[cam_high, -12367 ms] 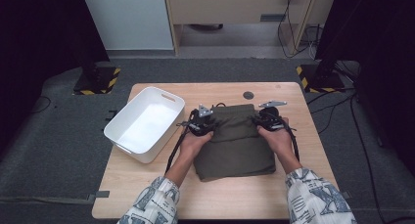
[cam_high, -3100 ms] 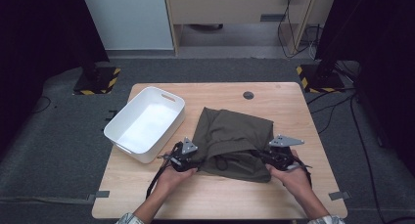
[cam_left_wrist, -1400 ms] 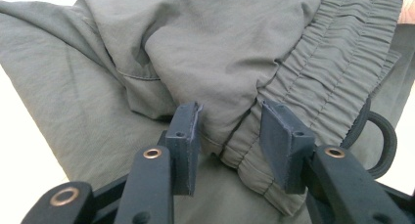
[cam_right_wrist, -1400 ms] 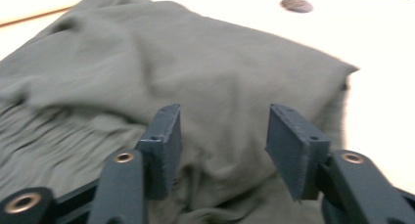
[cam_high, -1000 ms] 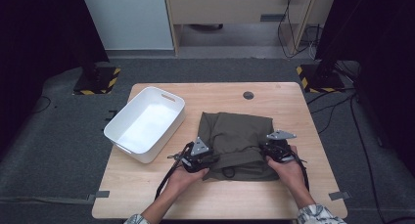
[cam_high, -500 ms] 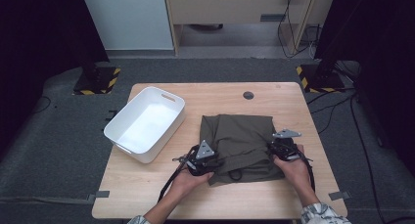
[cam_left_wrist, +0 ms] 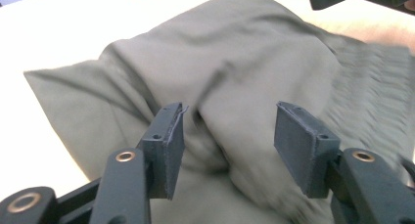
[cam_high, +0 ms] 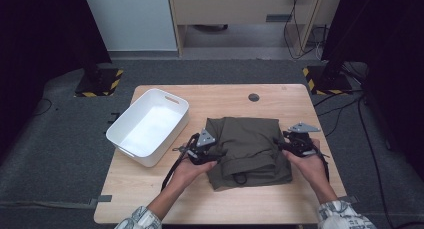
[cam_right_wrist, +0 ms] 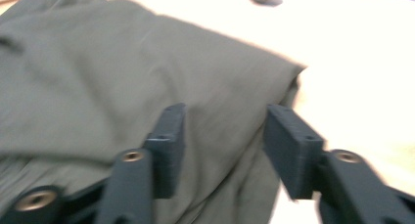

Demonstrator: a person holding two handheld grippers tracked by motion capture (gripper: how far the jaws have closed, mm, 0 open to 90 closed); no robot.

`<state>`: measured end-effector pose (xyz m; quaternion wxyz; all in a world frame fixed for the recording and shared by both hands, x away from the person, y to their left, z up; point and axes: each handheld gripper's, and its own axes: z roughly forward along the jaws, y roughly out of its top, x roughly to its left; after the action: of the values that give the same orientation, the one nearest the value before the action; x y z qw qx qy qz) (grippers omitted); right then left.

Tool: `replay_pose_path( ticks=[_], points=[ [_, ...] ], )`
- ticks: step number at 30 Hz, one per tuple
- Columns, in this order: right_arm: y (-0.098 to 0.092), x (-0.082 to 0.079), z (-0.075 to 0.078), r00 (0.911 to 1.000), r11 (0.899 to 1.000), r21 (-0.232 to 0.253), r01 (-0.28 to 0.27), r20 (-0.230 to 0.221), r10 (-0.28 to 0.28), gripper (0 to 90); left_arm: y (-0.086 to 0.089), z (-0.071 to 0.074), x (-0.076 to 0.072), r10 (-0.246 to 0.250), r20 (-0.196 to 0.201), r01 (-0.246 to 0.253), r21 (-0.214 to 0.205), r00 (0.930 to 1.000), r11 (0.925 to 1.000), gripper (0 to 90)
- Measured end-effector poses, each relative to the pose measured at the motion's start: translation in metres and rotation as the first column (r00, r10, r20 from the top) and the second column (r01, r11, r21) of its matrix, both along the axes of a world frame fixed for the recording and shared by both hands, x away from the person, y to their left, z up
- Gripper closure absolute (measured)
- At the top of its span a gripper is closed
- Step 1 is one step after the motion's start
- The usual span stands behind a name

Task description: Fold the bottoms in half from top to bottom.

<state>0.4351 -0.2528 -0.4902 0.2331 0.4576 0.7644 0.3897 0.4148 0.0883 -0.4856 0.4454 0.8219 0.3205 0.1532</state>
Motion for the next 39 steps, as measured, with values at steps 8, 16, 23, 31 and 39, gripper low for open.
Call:
replay_pose_path(
  ticks=[8,16,23,31,39],
  points=[
    [-0.009,0.050,-0.001,0.9971,0.998,0.025,0.063,-0.046,-0.061,22.8,-0.008,-0.008,0.040,0.057,-0.029,-0.056,0.041,0.9979,0.9976,41.6],
    [-0.004,0.082,-0.021,0.9934,0.996,0.024,0.086,-0.079,-0.084,36.9,-0.016,-0.041,0.050,0.049,-0.065,-0.042,0.108,0.9967,0.9932,42.5],
    [-0.001,0.101,-0.038,0.9838,0.995,0.003,0.101,-0.149,-0.099,41.7,-0.020,-0.049,0.055,0.036,-0.057,-0.029,0.113,0.9977,0.9932,48.0],
    [-0.001,0.099,-0.037,0.9867,1.000,-0.019,0.017,-0.161,-0.020,85.0,-0.024,-0.050,0.050,0.033,-0.051,-0.028,0.109,0.9981,0.9937,51.0],
    [-0.006,0.095,-0.031,0.9871,0.995,-0.089,0.037,-0.152,-0.051,89.4,-0.028,-0.049,0.044,0.012,-0.058,-0.006,0.102,0.9983,0.9948,50.9]
  ],
)
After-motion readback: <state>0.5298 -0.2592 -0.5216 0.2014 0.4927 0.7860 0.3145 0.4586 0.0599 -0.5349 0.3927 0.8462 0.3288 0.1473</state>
